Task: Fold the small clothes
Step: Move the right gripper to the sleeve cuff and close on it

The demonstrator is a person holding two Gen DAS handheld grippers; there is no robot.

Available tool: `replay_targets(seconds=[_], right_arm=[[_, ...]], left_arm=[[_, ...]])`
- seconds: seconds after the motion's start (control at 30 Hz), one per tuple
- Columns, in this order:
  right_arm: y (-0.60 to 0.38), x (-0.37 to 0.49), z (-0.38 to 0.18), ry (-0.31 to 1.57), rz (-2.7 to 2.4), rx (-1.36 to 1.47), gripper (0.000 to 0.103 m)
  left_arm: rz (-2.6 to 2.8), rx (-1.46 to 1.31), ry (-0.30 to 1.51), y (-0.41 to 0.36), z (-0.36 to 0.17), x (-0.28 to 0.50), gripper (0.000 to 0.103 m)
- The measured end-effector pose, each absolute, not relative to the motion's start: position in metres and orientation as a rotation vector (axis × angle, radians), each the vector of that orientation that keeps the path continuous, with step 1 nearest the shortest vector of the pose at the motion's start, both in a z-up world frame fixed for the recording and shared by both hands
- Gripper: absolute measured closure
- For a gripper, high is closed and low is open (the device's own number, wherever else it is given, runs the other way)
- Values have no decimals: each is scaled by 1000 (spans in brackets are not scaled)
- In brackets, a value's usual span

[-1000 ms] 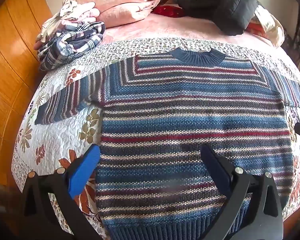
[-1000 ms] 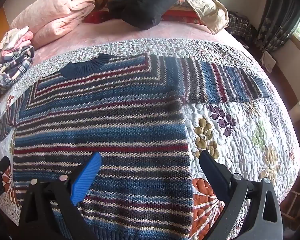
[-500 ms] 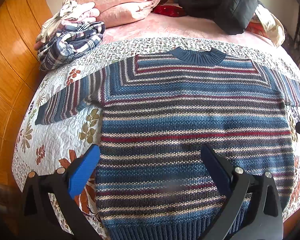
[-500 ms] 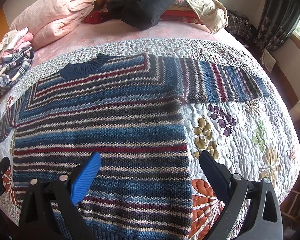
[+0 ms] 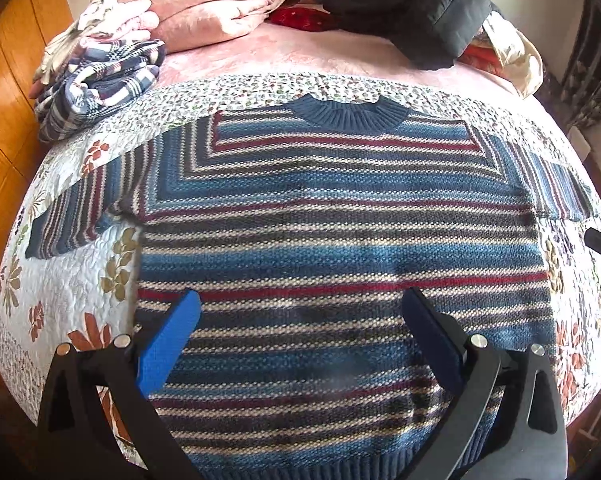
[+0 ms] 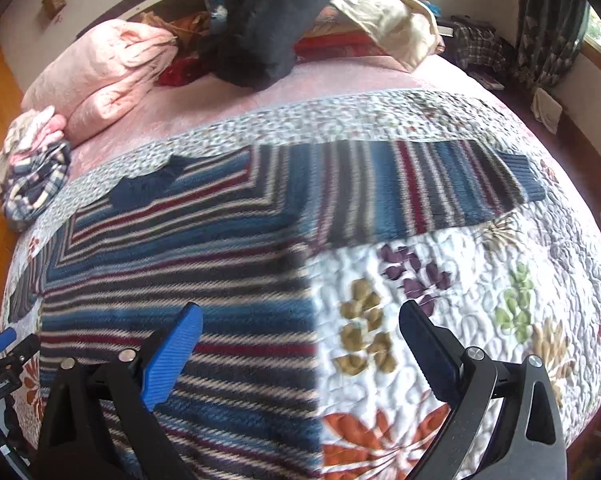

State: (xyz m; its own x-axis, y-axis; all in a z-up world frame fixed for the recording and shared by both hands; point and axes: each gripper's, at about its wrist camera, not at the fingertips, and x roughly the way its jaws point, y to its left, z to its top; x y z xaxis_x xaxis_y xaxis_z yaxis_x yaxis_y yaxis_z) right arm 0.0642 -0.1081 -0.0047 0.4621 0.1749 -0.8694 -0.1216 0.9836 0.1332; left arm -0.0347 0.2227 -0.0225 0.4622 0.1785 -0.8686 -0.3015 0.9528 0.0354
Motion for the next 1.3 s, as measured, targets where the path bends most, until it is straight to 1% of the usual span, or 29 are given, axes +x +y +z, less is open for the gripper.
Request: replay_targets(seconds=[0.07,0.13,0.27,0.3,0.4,0.5,0.63,0.7,0.73,0.83,0.87,0.9,0.93,0.97,1.1,1.3], right_arm=[[-147,98,-10,1099,116,86,4],[-190,135,-17,1112,43,104,4],[-270,202,-42,1191,-88,134,4],[-287,214,-47,1211,-117,140,6],[-332,241,-65,1253,-173,219,7],[-358,256,-84,1287,-163,307,7],[-370,267,-107,1331,-139,346,14],[-371,269,-116,1344,-120,396,25],[-372,269,-119,1340,-118,416,29],[-372,267,-118,1305,-122,413,48],[-371,266,-116,1295,-104,424,60],[-370,265,-116,1286,-94,433,69],[-368,264,-113,1275,-81,436,73],[-365,263,-110,1262,-64,435,82],[-348,259,-93,1214,-44,412,86],[-293,237,-48,1118,140,405,86]], left_arm=[[303,-107,1036,215,-20,-18,3],[284,-132,1119,214,-27,-2,3],[266,-155,1131,204,-30,25,3],[267,-152,1128,201,-30,30,3],[265,-141,1103,193,-31,40,3],[260,-125,1097,185,-35,43,3],[256,-92,1120,180,-45,42,3],[260,-85,1125,180,-48,40,3],[264,-83,1124,180,-49,40,3],[272,-81,1124,181,-51,38,3],[272,-81,1123,182,-52,37,3],[274,-79,1123,182,-52,36,3],[276,-77,1125,183,-53,34,3],[276,-78,1127,185,-54,33,3],[282,-95,1131,193,-56,30,3],[310,-140,1133,213,-59,26,3]])
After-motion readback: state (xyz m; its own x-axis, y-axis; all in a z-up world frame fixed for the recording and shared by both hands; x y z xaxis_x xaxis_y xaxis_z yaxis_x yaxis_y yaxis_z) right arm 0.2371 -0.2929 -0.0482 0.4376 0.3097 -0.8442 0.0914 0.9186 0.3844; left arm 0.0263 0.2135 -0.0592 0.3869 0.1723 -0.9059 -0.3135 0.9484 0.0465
